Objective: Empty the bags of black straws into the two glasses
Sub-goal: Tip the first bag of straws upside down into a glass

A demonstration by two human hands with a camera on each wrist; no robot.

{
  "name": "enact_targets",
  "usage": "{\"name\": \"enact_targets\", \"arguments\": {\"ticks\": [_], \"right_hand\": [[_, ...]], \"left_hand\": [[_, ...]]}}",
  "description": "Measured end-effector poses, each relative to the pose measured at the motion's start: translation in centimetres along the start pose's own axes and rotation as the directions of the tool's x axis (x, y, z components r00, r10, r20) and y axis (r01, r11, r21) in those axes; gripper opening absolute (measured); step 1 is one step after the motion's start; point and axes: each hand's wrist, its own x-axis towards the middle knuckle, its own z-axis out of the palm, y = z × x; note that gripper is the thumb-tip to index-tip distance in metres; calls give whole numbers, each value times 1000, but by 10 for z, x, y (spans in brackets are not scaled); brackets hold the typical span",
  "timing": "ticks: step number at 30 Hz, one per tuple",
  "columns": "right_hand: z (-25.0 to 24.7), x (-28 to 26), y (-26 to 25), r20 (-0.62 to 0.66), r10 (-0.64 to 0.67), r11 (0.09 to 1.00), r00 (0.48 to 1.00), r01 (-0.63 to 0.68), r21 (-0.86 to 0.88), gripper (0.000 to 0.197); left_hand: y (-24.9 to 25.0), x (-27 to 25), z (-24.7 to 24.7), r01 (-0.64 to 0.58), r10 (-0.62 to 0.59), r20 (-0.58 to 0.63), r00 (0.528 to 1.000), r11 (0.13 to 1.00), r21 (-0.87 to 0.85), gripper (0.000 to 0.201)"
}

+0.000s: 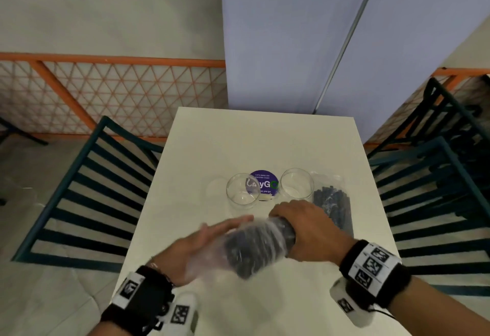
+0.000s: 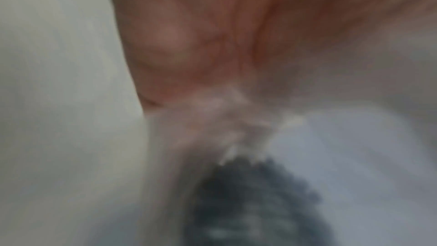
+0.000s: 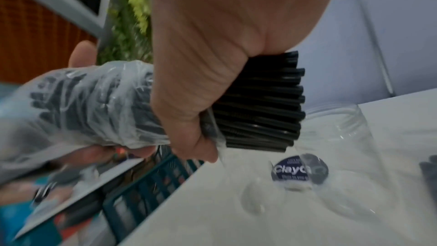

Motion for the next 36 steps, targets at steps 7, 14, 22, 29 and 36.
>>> {"name": "enact_targets", "arguments": {"ticks": [7, 14, 22, 29, 36], "right_hand": [[-13, 69, -16, -8, 233, 911, 972, -216, 351, 51], [10, 138, -44, -51, 309, 828, 950, -242, 506, 54], [47, 154, -15, -153, 398, 810, 905, -268, 523, 71], [88, 151, 6, -191, 502, 735, 844, -299, 608, 69], [117, 158, 21, -204, 531, 712, 823, -302, 634, 98]], "left_hand": [[47, 16, 9, -312, 386, -343, 856, 916, 252, 83], [81, 88, 21, -517, 389, -804, 450, 848, 121, 41], [113, 117, -21, -482, 363, -855, 371, 862, 157, 40], [88, 133, -37, -384, 343, -845, 409, 905, 182, 56], [75, 135, -38, -236, 384, -807, 448, 922, 308, 64]]}}
